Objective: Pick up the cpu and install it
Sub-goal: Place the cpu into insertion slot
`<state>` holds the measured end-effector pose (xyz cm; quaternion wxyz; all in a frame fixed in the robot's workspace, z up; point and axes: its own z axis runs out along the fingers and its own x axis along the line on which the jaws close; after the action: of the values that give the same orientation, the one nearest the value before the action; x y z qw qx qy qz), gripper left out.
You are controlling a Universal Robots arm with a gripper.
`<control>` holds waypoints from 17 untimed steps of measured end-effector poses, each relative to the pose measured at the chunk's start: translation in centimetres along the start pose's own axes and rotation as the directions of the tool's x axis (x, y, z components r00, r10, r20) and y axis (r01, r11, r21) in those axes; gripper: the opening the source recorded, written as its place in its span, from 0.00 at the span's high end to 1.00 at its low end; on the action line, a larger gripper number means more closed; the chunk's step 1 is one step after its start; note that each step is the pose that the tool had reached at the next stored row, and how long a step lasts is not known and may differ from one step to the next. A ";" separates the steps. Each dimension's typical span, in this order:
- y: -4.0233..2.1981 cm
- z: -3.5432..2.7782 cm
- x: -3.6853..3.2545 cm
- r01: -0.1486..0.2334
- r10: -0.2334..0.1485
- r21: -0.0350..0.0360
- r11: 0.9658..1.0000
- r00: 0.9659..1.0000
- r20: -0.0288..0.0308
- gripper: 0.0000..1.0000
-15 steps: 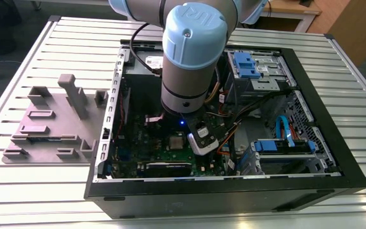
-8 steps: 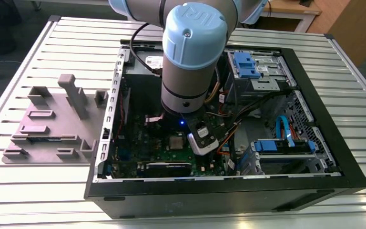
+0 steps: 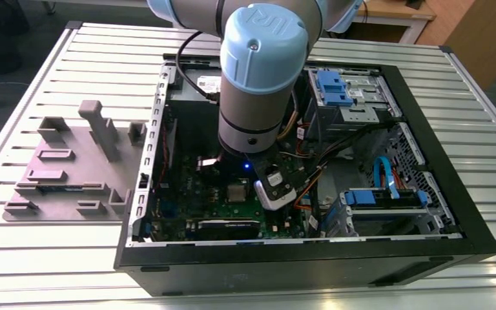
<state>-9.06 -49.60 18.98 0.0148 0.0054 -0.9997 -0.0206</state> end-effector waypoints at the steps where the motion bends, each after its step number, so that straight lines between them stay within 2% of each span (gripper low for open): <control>1: 0.00 0.00 0.00 0.000 0.000 0.000 1.000 1.000 0.000 0.48; 4: 0.00 0.00 -0.02 0.000 0.000 0.000 1.000 1.000 0.000 0.50; 5: 0.00 -0.01 -0.01 0.000 0.000 0.000 1.000 1.000 0.000 0.55; 12: 0.00 0.00 0.00 -0.002 0.002 0.000 1.000 1.000 0.000 0.55; 17: 0.00 -0.01 0.00 -0.024 0.024 -0.001 1.000 1.000 0.001 0.55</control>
<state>-9.06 -49.60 18.99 0.0146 -0.0066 -0.9997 -0.0209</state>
